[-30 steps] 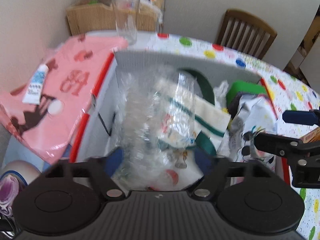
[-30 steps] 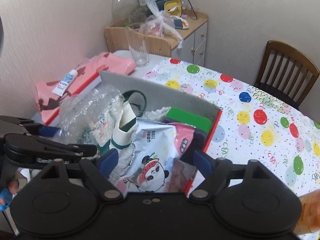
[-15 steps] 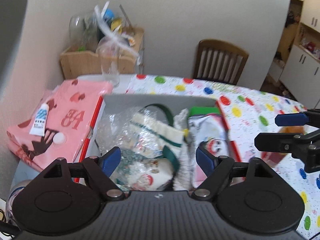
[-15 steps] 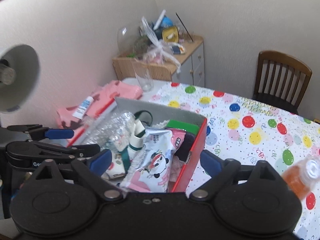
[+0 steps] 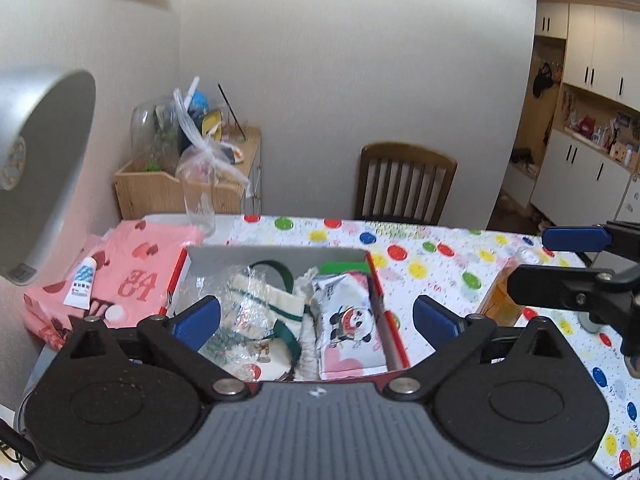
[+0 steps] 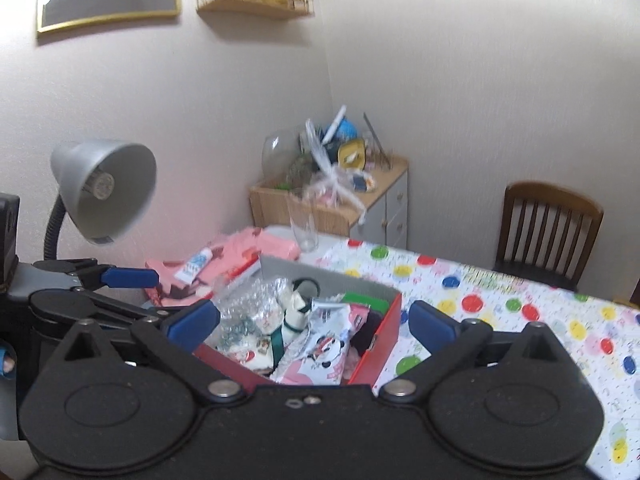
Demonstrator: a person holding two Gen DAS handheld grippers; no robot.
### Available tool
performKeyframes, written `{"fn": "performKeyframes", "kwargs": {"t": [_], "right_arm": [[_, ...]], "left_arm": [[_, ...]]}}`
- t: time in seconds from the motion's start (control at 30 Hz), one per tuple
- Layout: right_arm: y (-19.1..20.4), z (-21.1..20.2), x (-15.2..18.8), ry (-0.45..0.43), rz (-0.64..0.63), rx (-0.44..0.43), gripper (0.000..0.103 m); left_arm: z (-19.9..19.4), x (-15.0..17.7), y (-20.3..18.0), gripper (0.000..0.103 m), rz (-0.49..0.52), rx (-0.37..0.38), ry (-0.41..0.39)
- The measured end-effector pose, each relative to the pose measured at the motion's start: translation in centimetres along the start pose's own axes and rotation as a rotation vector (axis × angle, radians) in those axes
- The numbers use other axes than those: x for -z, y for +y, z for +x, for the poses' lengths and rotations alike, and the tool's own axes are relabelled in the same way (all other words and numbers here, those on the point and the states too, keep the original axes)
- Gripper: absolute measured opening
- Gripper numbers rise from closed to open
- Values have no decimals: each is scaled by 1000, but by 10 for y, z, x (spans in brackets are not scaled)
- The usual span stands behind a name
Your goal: Organize soft objects
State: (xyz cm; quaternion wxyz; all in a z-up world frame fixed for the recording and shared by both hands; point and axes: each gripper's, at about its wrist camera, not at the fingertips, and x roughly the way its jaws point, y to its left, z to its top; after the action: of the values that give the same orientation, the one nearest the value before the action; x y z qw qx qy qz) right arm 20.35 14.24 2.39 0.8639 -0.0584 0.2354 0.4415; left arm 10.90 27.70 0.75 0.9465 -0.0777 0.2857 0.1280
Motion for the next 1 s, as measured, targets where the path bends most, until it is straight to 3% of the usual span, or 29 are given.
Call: {"fn": "performKeyframes", "kwargs": {"t": [0.3,0.47,1.0], "right_arm": [[7,-37,20,-122,3,61,103],[10,-47,30,-146,21,105,103],[14,-59,43,-148,27,120,103]], "left_arm": [[-35,4,-11,103,-36,13,-61],[-50,12,-19,103,-22,13,-72],[-80,31,-31,103,-18,26,-122]]}}
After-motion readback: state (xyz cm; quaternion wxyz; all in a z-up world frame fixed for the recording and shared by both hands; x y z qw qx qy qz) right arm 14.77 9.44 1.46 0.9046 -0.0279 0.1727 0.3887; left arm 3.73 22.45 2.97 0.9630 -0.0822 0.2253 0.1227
